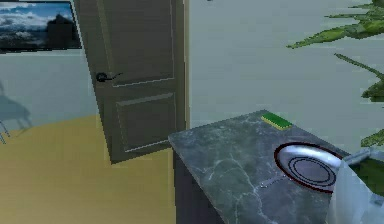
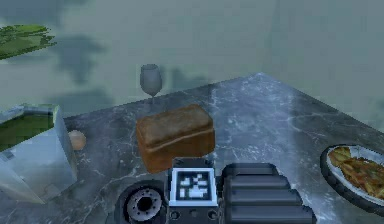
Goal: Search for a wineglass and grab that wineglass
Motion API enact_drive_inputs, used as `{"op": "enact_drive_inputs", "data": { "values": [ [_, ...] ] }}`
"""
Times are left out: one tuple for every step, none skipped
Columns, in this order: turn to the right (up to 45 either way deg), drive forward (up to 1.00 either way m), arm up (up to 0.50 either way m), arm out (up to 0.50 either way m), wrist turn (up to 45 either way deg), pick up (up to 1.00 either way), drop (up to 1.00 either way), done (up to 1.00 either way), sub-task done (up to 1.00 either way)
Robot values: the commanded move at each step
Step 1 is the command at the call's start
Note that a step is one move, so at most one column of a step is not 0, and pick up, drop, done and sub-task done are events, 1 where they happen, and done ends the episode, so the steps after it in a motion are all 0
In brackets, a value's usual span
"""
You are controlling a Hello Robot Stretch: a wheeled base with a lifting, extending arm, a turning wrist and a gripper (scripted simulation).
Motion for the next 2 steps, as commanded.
{"op": "enact_drive_inputs", "data": {
  "values": [
    [0.0,0.00,0.00,0.44,0.0,0.00,0.00,0.00,0.00],
    [0.0,0.00,0.00,0.00,45.0,0.00,0.00,0.00,0.00]
  ]
}}
